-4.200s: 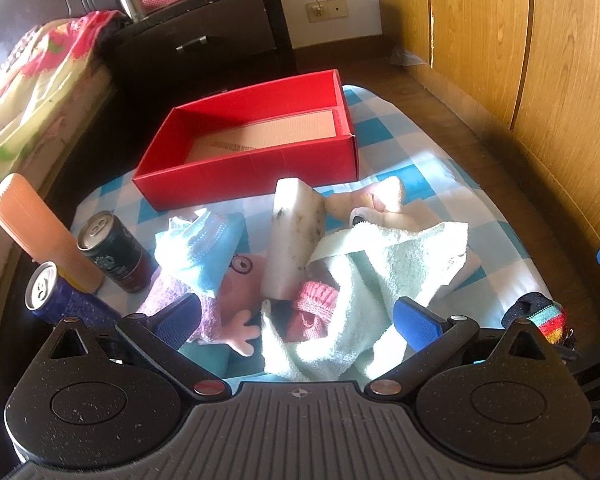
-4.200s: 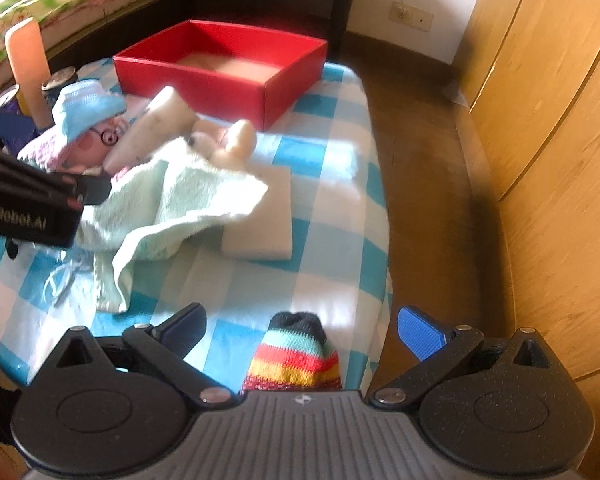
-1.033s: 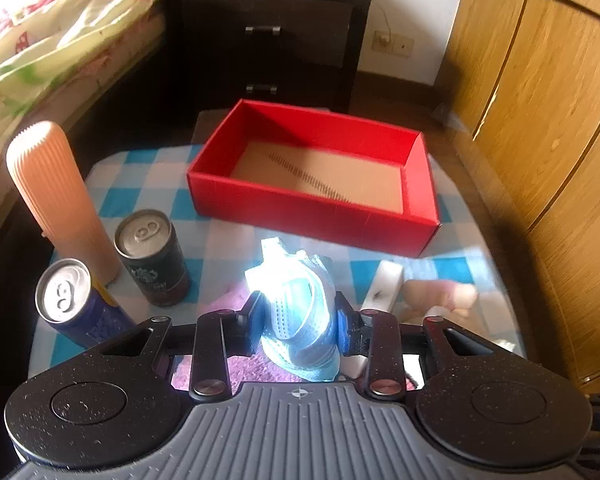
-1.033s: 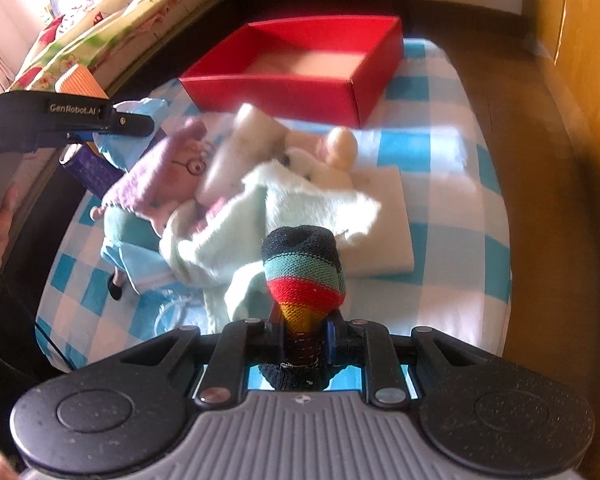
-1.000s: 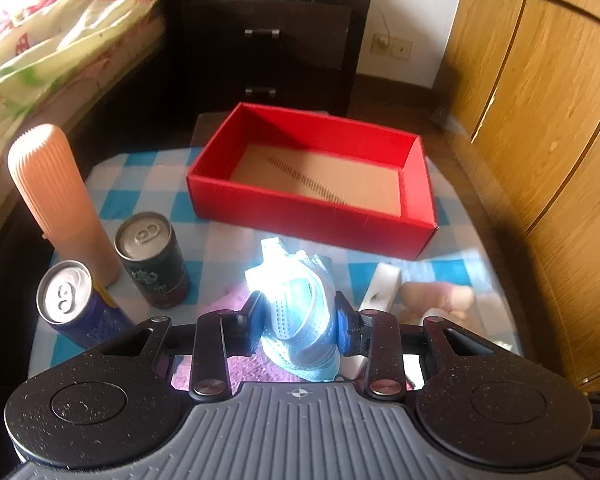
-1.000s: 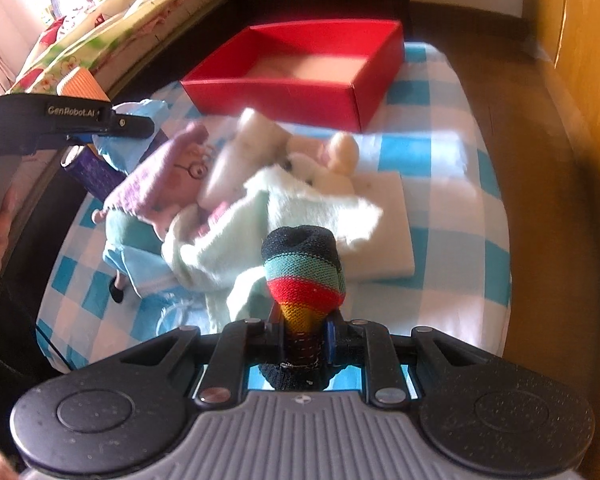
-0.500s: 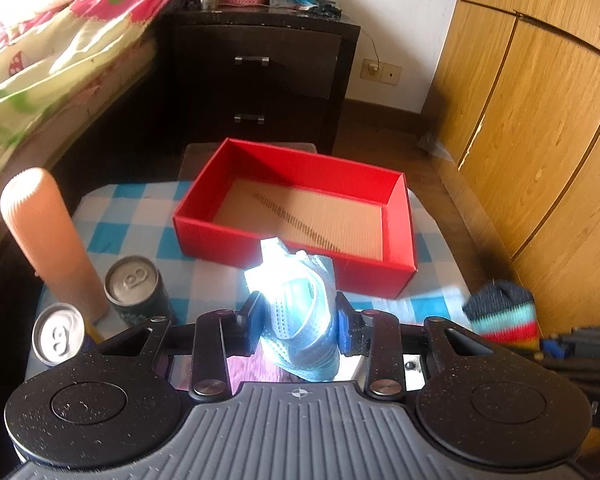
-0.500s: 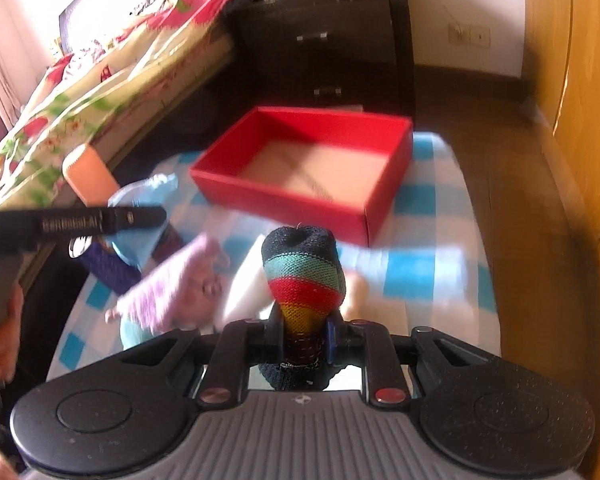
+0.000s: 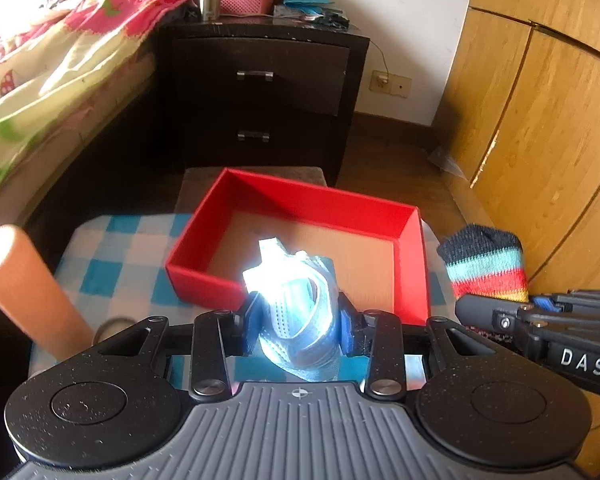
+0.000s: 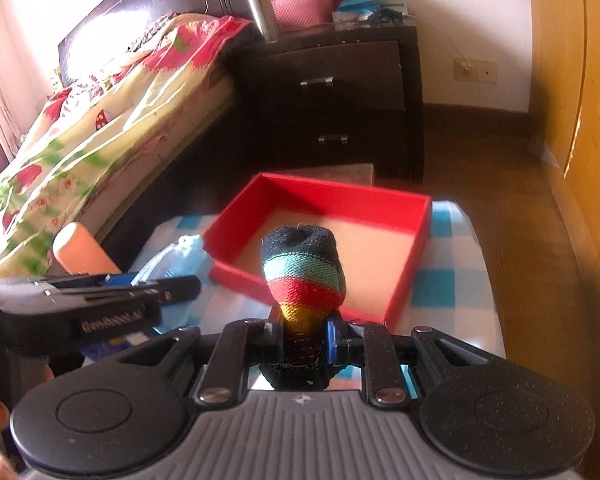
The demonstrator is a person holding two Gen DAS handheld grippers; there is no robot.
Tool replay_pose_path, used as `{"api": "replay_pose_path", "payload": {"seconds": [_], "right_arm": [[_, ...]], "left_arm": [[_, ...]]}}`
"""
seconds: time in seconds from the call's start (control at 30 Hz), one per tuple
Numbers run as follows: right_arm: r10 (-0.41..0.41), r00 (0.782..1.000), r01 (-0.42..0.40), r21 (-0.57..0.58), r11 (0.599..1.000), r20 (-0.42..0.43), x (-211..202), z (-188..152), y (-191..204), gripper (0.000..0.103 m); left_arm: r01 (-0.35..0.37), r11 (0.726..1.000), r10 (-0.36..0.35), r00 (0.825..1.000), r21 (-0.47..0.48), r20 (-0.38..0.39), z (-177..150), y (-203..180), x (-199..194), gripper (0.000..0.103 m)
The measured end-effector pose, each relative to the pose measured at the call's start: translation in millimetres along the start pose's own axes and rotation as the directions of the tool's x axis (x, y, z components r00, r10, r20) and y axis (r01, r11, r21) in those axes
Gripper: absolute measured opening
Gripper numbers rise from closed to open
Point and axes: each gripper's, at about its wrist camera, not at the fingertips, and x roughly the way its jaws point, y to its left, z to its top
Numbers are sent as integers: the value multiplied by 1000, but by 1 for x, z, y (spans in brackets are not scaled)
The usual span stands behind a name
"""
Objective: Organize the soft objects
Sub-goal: 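Carry the mask and hat to the red box, opening the left tool over it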
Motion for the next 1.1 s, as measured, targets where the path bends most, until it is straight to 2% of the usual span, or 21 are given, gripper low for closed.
{"api": "replay_pose_path", "payload": {"seconds": [0.2,0.43,0.9,1.1], "right_arm": [[-17,1000,17,7,1000,26,20,27,-1,0],[-49,999,49,20,999,8,61,50,-11,0],[-69,997,72,70,995,-43,128,59,-37,0],[-81,995,85,75,993,-64,150,58,-45,0]], "left_arm": [[-23,1000,23,1000,1,-8,17,2,26,39],[-59,998,59,998,6,-22,32,6,59,39],[-78,997,77,995,-9,-58,45,11,115,41],[-84,996,83,994,-17,-67,45,12,130,44]]}}
